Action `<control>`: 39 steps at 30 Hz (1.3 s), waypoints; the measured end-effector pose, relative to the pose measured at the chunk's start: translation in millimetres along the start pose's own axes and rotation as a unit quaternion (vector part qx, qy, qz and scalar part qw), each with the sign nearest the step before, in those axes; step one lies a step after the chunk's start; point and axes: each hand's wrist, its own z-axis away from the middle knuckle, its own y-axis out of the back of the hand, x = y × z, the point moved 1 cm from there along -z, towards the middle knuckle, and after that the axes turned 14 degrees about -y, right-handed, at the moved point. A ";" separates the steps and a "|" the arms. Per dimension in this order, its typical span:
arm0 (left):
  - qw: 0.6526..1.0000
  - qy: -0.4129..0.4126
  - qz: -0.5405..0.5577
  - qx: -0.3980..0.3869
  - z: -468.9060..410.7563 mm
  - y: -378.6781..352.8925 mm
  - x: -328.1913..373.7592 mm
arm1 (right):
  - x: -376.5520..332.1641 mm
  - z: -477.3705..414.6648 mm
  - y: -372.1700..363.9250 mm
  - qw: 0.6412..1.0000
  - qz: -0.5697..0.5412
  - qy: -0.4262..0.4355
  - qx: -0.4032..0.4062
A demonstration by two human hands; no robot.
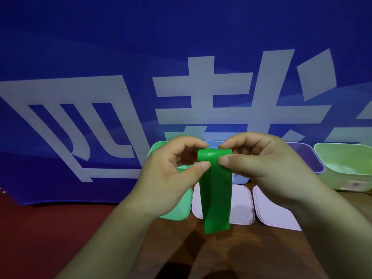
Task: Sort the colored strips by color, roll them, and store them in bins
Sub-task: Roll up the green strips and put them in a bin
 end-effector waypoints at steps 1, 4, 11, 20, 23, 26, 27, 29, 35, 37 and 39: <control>1.000 -0.003 0.016 0.009 -0.2 -1.2 -0.5 | 1.2 -1.2 0.0 1.000 -0.013 -0.016 -0.004; 0.999 -0.013 0.040 0.030 -1.2 -3.2 -2.1 | 4.1 -3.5 -0.2 0.997 -0.046 -0.055 -0.013; 0.994 0.031 0.083 0.062 -3.9 -5.0 -1.6 | 5.3 -2.5 2.1 0.999 -0.019 -0.039 -0.015; 0.988 0.069 0.101 0.092 -8.8 -6.5 3.5 | 4.9 0.3 6.5 0.994 0.079 0.077 -0.014; 0.989 0.071 0.101 0.085 -9.4 -7.8 4.1 | 6.2 -1.0 6.5 0.990 0.107 0.094 0.002; 0.989 0.072 0.097 0.086 -9.4 -8.4 2.3 | 5.4 -1.4 4.5 0.989 0.099 0.108 0.012; 0.989 0.070 0.099 0.086 -9.4 -8.1 1.4 | 5.1 -1.1 4.0 0.989 0.091 0.112 0.012; 0.989 0.065 0.105 0.080 -9.5 -7.9 0.1 | 5.3 -0.7 4.4 0.991 0.079 0.109 0.013; 0.993 0.036 0.100 0.056 -6.3 -9.7 -2.5 | 4.3 -2.8 6.5 0.997 0.038 0.073 0.006; 0.994 0.020 0.093 0.057 -5.9 -10.1 -2.9 | 5.0 -3.5 6.1 0.997 0.032 0.066 0.001; 0.995 0.007 0.087 0.058 -5.8 -10.3 -2.8 | 5.8 -3.3 6.2 0.998 0.028 0.062 -0.004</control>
